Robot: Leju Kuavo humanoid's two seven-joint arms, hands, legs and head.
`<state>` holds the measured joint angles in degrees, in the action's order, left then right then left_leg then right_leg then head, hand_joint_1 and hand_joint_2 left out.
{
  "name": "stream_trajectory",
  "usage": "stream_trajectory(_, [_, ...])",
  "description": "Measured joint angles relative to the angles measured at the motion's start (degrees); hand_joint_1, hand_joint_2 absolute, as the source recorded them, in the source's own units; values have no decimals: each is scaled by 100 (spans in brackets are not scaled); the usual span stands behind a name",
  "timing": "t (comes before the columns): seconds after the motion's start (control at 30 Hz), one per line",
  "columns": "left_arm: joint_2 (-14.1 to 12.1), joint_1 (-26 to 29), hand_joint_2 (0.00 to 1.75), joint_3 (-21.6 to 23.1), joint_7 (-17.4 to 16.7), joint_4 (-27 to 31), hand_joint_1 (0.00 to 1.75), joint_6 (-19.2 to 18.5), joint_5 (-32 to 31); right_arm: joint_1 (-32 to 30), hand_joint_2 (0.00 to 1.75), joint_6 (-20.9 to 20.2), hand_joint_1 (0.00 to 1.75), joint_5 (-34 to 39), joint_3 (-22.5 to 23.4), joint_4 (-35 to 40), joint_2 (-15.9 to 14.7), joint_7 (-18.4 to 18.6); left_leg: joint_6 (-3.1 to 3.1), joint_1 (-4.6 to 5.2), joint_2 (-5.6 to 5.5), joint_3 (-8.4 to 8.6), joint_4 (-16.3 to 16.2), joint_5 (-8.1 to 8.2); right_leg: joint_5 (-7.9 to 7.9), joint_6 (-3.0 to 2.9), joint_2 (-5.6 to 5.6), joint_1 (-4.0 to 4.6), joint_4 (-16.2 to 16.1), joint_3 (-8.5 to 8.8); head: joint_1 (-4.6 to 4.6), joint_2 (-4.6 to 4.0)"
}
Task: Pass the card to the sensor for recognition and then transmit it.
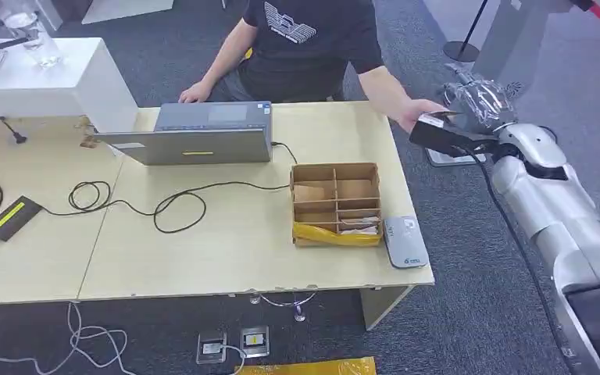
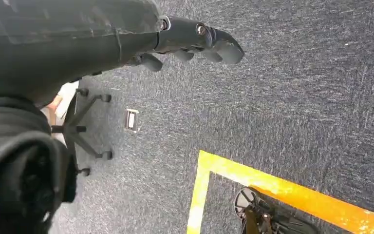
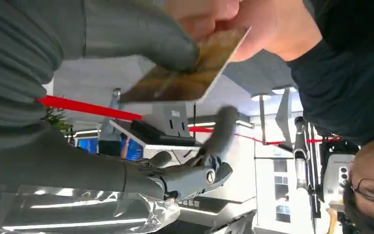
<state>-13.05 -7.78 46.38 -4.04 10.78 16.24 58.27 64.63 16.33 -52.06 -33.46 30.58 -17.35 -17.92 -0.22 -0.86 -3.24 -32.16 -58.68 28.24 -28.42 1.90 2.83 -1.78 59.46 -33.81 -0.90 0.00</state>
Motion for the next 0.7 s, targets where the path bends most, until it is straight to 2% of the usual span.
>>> stream_trajectory(0.7, [0,8,0,2,22,0,0,59,72,-219,175,63,175,317,168,-269,76,-360,0,0,2,3,0,0,0,0,3,0,0,-1,0,0])
